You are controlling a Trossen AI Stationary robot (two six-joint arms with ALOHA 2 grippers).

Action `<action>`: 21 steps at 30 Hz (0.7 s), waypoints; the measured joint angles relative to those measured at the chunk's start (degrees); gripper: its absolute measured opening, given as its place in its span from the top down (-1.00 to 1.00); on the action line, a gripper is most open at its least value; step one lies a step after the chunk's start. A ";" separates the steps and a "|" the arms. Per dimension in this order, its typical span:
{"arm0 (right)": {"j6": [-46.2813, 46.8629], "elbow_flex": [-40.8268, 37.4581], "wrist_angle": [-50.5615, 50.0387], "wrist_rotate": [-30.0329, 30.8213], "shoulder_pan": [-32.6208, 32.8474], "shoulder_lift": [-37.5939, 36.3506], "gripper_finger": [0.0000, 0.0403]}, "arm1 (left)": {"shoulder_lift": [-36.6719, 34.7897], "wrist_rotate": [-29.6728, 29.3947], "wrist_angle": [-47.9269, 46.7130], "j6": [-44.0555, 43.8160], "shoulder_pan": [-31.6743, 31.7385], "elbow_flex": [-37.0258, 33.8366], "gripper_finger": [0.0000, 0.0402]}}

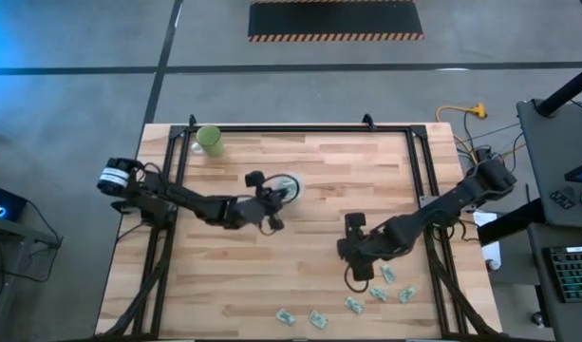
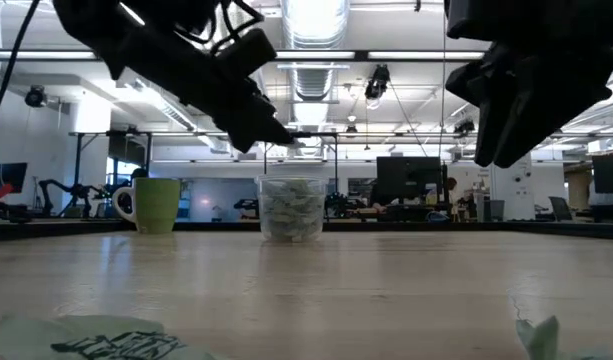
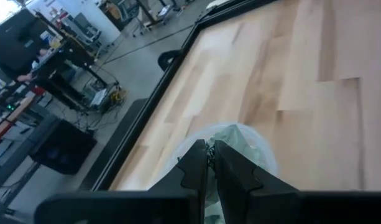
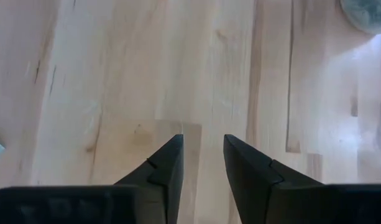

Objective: Pick and place Stevia / Truvia into bins
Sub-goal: Put the green stevia packet into the transparent container

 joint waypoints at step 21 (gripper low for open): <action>-0.78 -4.20 4.67 1.25 -0.02 -2.50 0.65 | 0.52 7.55 -0.31 -4.00 4.61 0.02 0.28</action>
